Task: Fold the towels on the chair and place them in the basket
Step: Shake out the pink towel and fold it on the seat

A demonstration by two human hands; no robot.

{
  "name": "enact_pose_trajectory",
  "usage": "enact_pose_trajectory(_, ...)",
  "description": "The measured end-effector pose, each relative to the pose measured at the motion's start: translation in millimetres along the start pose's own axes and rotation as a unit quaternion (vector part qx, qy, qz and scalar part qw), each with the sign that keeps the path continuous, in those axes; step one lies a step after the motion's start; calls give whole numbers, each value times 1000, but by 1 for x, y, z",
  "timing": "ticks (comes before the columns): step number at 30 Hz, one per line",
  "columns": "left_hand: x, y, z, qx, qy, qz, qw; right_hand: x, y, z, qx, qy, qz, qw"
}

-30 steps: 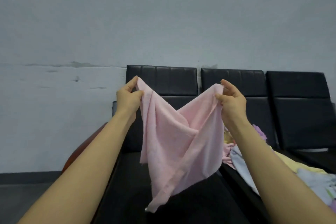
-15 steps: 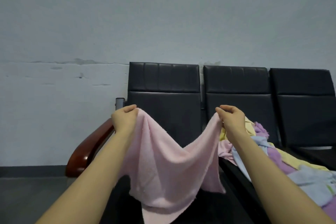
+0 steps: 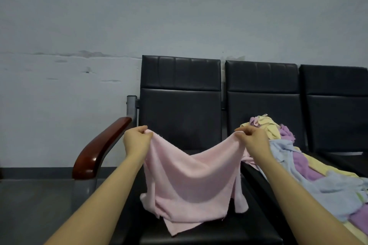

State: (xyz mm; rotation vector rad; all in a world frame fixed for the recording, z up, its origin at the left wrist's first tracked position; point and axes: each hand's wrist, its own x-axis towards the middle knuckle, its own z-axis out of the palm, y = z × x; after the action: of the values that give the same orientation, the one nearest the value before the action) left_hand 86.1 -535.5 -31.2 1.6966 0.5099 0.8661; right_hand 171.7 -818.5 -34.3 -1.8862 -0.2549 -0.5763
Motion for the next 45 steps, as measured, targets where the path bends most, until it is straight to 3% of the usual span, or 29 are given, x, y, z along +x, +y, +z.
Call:
enact_pose_trajectory(6, 2, -35, -4, 109, -30, 23, 993, -9, 12, 7, -61, 11, -18, 998)
enact_pose_trajectory(10, 3, -44, -7, 148, -12, 25, 989, -13, 14, 12, -5, 13, 28, 1000)
enact_pose_trajectory(14, 5, -23, -6, 90, -9, 35, 995, -10, -2, 12, 128, 29, 69, 989)
enact_pose_trajectory(22, 7, 64, -24, -11, 45, 108, 993, 8, -75, -11, 185, 94, -38, 977)
enact_pose_trajectory(28, 22, 82, -41, -31, 99, 156, 982, 24, -103, -26, 196, 132, -65, 970)
enact_pose_trajectory(35, 33, 63, -42, 7, 132, 99, 986, 37, -82, -25, 150, 151, -27, 977)
enact_pose_trajectory(45, 33, -4, -17, 79, 100, 35, 991, 17, -19, -1, 58, 112, 7, 992)
